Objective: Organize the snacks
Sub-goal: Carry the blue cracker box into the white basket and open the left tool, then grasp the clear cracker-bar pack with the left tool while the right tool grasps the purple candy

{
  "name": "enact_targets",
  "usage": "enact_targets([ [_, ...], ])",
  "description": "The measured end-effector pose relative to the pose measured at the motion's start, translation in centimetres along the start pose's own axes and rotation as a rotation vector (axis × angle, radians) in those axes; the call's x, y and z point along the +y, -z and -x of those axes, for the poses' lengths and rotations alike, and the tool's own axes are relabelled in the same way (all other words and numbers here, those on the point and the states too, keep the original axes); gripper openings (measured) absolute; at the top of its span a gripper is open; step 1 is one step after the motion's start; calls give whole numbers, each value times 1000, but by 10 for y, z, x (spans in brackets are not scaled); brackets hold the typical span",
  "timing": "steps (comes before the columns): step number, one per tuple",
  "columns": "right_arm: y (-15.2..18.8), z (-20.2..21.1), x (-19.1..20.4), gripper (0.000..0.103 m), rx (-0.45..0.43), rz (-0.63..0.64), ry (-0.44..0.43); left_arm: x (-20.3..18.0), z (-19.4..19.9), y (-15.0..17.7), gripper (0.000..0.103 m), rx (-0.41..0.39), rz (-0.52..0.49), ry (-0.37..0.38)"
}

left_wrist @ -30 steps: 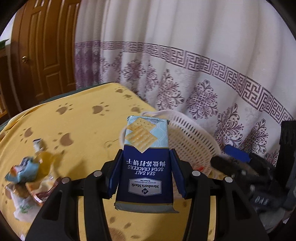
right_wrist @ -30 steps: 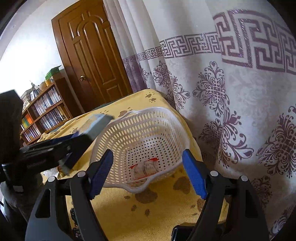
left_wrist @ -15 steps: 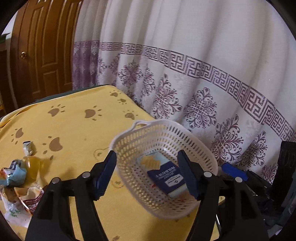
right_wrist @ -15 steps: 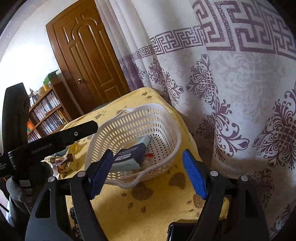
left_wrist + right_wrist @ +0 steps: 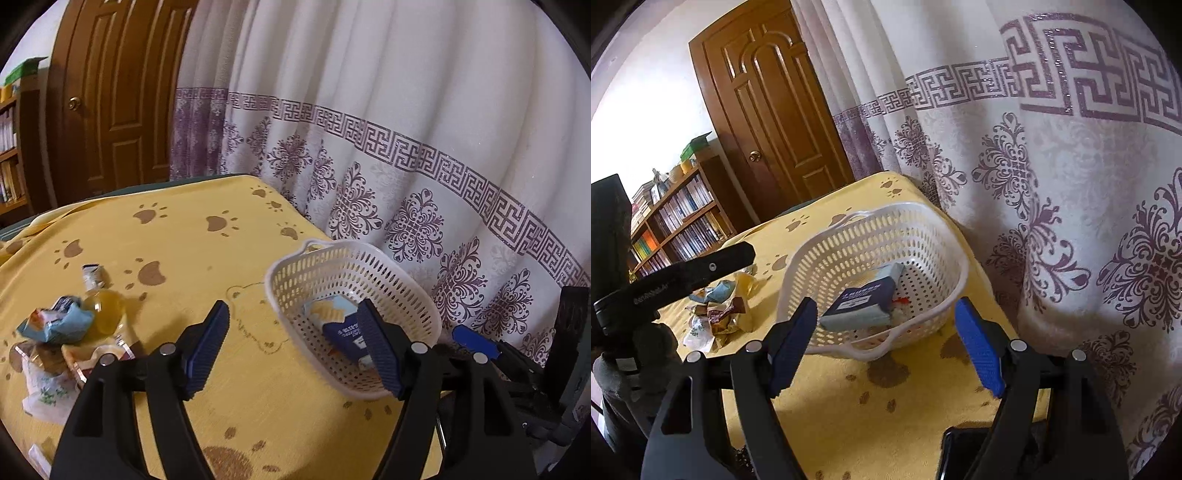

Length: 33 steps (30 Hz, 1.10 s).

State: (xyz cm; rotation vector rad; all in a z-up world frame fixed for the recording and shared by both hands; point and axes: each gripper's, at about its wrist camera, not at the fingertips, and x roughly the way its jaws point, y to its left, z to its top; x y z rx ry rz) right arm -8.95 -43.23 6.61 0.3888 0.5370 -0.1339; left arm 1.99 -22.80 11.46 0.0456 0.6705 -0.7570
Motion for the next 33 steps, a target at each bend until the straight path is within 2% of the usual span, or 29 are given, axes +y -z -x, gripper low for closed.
enact_targets([
  [10, 13, 3, 34, 78, 36, 50, -47, 25, 44, 24, 73, -33, 22, -124],
  [14, 20, 3, 48, 78, 56, 75, -67, 43, 63, 33, 73, -38, 40, -201],
  [17, 26, 4, 59, 78, 66, 94, -79, 60, 79, 40, 73, -42, 70, -258],
  [21, 32, 4, 70, 78, 83, 110, -92, 88, 99, 57, 73, -32, 111, -382],
  [27, 45, 2, 87, 78, 119, 141, -112, 131, 117, 86, 73, 4, 234, -468],
  [33, 71, -6, 109, 78, 195, 209, -138, 159, 126, 114, 73, 41, 300, -532],
])
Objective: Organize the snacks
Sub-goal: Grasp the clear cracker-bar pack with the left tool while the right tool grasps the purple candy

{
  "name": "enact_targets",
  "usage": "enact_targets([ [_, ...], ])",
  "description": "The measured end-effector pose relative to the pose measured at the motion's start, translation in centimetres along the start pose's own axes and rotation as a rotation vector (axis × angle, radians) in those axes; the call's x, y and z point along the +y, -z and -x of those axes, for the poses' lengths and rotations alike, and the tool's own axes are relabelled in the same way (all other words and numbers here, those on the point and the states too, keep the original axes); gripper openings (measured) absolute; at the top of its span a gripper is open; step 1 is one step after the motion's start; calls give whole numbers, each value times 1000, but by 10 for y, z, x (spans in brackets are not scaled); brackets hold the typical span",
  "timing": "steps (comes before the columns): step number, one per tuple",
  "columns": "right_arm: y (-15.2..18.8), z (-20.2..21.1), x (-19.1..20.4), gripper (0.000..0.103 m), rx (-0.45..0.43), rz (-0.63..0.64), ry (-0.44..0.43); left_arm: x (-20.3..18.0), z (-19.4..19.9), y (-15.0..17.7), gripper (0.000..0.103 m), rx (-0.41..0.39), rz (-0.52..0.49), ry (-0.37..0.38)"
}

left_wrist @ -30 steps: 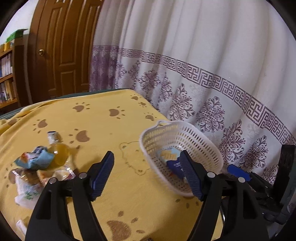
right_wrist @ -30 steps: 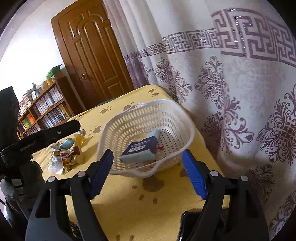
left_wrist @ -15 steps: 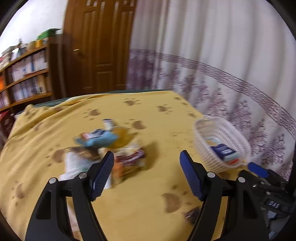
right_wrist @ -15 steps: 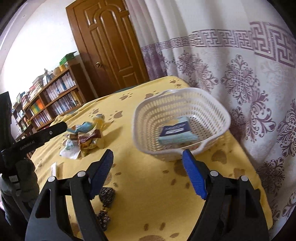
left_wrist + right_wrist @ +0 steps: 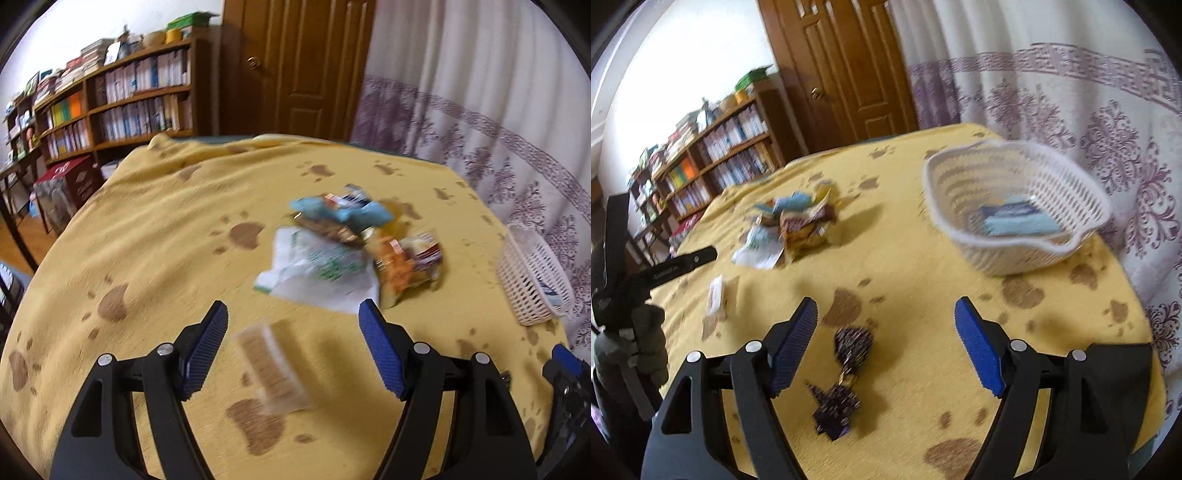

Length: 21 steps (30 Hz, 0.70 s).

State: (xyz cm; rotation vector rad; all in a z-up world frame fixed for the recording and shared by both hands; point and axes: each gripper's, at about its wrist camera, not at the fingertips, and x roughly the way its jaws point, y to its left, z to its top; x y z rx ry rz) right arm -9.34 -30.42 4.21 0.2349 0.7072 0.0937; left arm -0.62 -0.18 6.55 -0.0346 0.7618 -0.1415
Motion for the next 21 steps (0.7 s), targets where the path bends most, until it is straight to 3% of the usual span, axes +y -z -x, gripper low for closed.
enact_targets([
  [15, 16, -27, 33, 78, 79, 61, -13, 31, -32, 26, 73, 124, 108, -12],
  [21, 18, -34, 38, 78, 90, 81, 3, 32, -35, 28, 70, 111, 99, -26],
])
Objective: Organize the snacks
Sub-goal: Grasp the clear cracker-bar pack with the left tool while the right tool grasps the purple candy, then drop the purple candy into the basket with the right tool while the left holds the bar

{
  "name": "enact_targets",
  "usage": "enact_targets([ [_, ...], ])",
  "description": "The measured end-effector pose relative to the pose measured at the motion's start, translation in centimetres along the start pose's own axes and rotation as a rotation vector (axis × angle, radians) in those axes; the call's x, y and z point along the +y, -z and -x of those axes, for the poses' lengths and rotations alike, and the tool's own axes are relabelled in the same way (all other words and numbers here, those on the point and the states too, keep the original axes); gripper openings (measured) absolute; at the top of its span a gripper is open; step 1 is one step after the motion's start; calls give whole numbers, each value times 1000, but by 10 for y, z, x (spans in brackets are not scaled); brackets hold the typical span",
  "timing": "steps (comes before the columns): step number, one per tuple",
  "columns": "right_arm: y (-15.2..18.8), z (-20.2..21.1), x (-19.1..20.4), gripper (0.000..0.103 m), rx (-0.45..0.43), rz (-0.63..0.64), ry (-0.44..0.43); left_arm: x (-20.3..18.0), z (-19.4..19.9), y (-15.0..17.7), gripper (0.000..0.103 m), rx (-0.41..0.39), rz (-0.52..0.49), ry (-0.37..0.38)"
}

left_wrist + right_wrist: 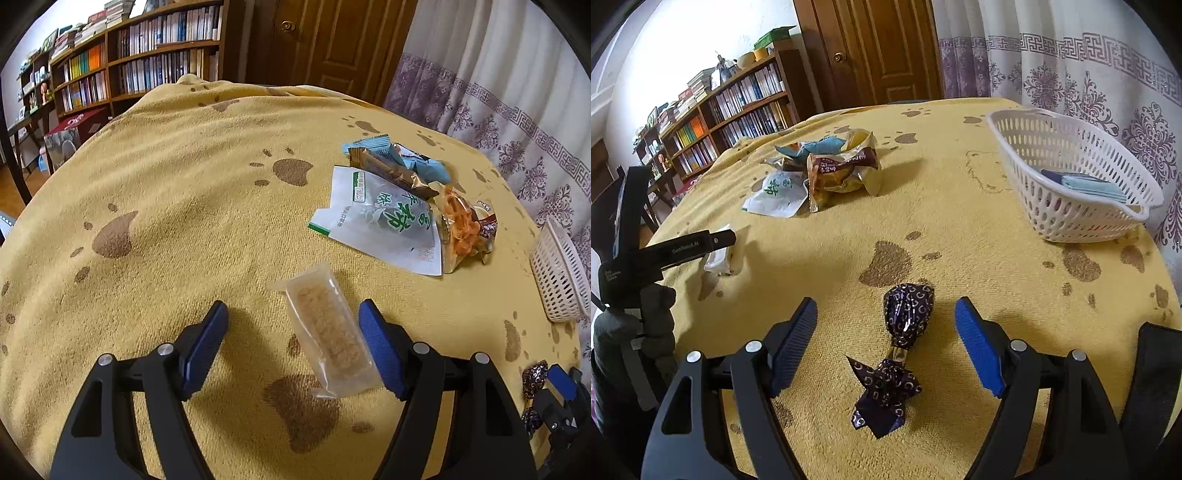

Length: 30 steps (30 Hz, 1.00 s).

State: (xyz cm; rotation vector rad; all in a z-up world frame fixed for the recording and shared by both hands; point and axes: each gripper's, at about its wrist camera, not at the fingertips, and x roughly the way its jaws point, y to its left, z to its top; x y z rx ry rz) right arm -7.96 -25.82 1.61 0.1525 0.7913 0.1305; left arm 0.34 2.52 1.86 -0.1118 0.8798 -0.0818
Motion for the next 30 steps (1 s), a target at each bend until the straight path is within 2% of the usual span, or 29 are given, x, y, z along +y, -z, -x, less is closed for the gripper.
enact_targets([
  [2, 1, -2, 2, 78, 1, 9, 9, -2, 1, 1, 54, -12, -21, -14],
  [4, 1, -4, 3, 78, 2, 19, 21, -3, 2, 2, 45, -12, -31, 9],
  [10, 3, -8, 2, 78, 12, 26, 44, -2, 10, 4, 31, -49, -43, 40],
  [11, 3, -8, 2, 78, 14, 25, 46, -2, 13, 4, 24, -60, -43, 42],
  [12, 3, -9, 2, 78, 16, 25, 48, -2, 14, 4, 23, -67, -44, 44],
  [16, 3, -13, 4, 73, 25, 33, 69, -1, 20, 2, 23, -93, -38, 58],
  [24, 4, -22, 7, 35, 45, 53, 129, 7, 13, 4, 25, -58, 6, 81],
  [25, 4, -22, 8, 33, 44, 56, 136, 8, 12, 4, 33, -49, 15, 91],
  [26, 4, -23, 8, 30, 43, 59, 140, 9, 11, 4, 48, -41, 21, 93],
  [27, 4, -23, 9, 30, 43, 62, 140, 10, 10, 4, 55, -31, 30, 96],
  [28, 4, -23, 9, 30, 42, 66, 143, 11, 10, 4, 59, -28, 36, 98],
  [30, 4, -23, 10, 30, 39, 71, 146, 11, 9, 5, 58, -25, 33, 96],
])
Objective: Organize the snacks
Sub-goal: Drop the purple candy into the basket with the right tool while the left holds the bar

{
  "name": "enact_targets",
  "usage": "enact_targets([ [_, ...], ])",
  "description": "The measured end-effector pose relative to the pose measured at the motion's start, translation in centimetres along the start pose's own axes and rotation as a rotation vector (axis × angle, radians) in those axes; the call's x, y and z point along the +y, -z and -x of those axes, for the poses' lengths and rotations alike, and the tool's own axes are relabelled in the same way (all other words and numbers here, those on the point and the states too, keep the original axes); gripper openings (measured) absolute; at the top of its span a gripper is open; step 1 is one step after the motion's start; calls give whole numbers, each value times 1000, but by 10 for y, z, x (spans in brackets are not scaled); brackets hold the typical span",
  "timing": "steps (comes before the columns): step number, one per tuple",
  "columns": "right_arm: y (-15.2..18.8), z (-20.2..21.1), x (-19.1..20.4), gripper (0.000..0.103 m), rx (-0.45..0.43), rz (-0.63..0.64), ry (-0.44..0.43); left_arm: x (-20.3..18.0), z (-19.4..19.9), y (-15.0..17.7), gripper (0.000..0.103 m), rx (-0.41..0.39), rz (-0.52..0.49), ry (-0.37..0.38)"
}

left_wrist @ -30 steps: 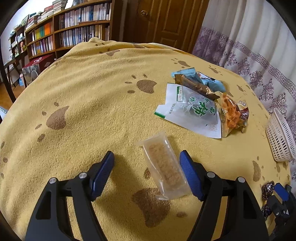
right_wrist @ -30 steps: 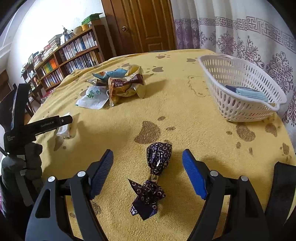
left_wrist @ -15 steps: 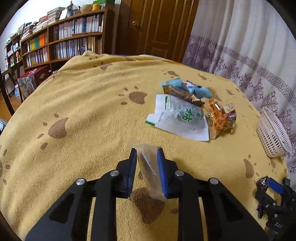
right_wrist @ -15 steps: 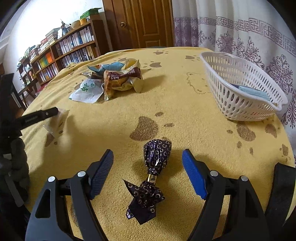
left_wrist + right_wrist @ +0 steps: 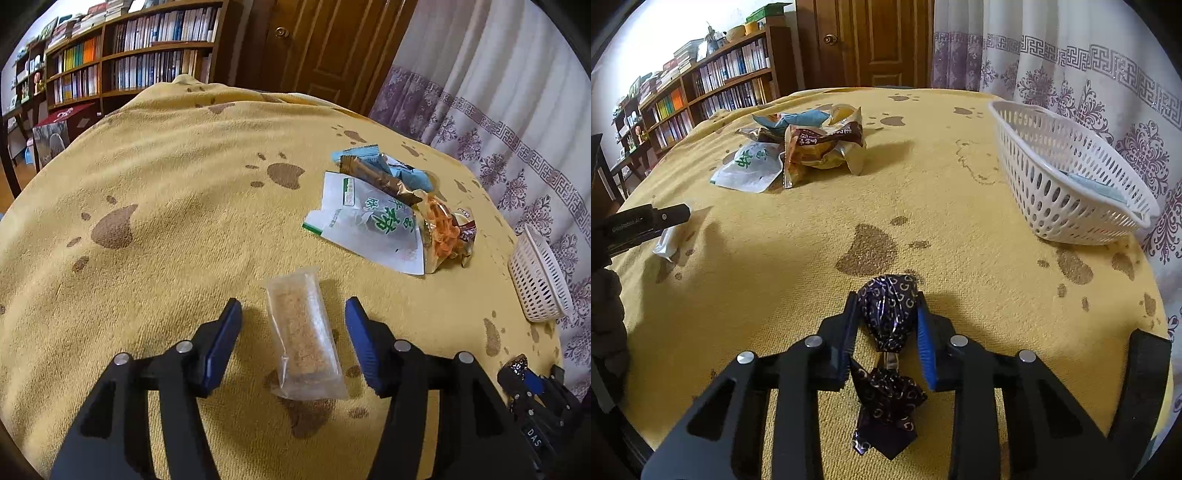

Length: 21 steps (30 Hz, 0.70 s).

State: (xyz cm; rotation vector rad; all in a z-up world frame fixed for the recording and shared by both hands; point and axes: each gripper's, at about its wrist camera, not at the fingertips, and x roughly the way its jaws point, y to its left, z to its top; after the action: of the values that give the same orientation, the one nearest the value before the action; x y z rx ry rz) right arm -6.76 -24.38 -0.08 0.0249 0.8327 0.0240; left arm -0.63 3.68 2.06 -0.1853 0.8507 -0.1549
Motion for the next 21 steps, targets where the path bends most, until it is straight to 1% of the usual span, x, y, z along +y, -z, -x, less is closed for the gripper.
enact_targets([
  [4, 0, 3, 4, 30, -19, 21, 7, -10, -1, 5, 57, 4, -54, -23],
  [5, 0, 4, 5, 30, -24, 26, 9, -13, -2, 6, 50, 4, -71, -38],
  [6, 0, 5, 6, 30, -29, 30, 8, -14, -3, 7, 47, 6, -84, -47],
  [8, -1, 7, 7, 30, -39, 31, 1, -17, -3, 9, 34, 4, -104, -58],
  [11, -3, 13, 6, 30, -62, 20, -10, -15, -1, 8, 29, -6, -100, -38],
  [16, -11, 28, -2, 30, -112, -15, -19, -17, 10, 7, 29, -66, -115, -23],
  [21, -23, 44, -14, 30, -175, -48, -11, -20, 13, 5, 29, -84, -120, -9],
])
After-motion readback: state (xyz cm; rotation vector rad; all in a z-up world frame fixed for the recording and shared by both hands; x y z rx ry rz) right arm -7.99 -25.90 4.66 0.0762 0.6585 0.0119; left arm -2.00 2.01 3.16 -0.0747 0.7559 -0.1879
